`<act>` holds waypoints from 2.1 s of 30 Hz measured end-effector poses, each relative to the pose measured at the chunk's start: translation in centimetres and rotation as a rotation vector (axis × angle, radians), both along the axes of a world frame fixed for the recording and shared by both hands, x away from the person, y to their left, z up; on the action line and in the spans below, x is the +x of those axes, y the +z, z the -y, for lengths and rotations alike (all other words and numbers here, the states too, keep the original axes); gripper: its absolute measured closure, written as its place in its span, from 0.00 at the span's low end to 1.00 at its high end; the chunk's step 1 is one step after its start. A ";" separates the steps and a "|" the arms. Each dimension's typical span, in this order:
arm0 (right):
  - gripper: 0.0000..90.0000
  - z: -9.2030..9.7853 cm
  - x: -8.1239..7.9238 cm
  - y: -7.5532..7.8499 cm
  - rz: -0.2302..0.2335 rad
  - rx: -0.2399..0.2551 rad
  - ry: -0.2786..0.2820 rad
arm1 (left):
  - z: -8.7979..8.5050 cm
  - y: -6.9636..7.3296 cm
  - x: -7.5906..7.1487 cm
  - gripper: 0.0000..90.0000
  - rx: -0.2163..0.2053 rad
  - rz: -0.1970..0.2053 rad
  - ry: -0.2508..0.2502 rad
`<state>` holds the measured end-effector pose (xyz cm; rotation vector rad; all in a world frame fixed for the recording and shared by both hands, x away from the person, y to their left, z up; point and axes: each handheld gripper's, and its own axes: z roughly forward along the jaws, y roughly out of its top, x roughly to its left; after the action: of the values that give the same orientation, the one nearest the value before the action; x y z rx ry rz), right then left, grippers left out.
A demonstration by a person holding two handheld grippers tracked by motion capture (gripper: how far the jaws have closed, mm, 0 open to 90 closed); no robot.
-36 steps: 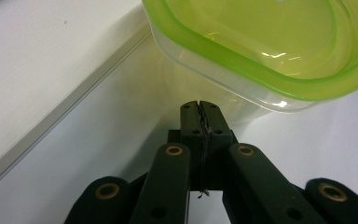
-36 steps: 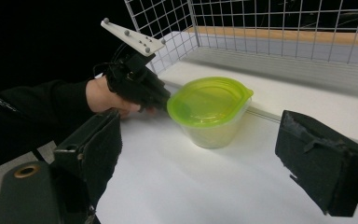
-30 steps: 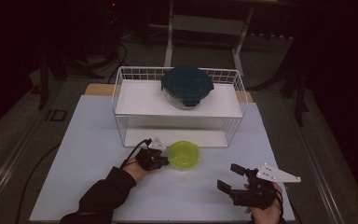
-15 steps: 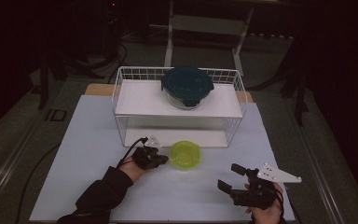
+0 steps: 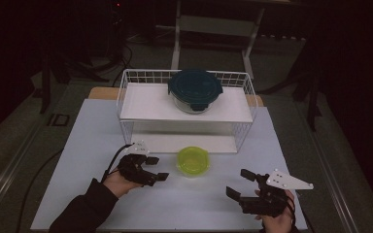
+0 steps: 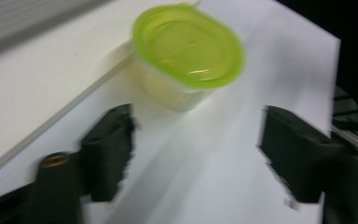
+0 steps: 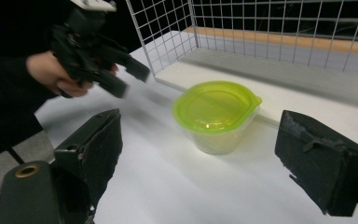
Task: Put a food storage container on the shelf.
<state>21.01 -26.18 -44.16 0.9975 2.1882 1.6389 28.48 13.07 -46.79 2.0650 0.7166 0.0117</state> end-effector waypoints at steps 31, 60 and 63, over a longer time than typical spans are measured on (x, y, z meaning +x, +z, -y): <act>0.15 -2.6 9.2 -1.3 -0.245 0.001 -0.044 | 3.8 0.7 2.7 0.03 -0.192 -0.106 0.099; 0.68 -4.7 14.1 -6.6 -0.666 0.049 -0.096 | 4.1 -4.8 6.4 0.62 -0.188 -0.480 0.321; 0.77 -4.8 14.0 -6.5 -0.671 0.063 -0.080 | 4.3 -4.7 6.2 0.71 -0.193 -0.458 0.293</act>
<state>35.04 -21.41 -50.63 1.8401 2.4336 1.4848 34.65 8.79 -51.46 1.7757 1.2455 -0.3603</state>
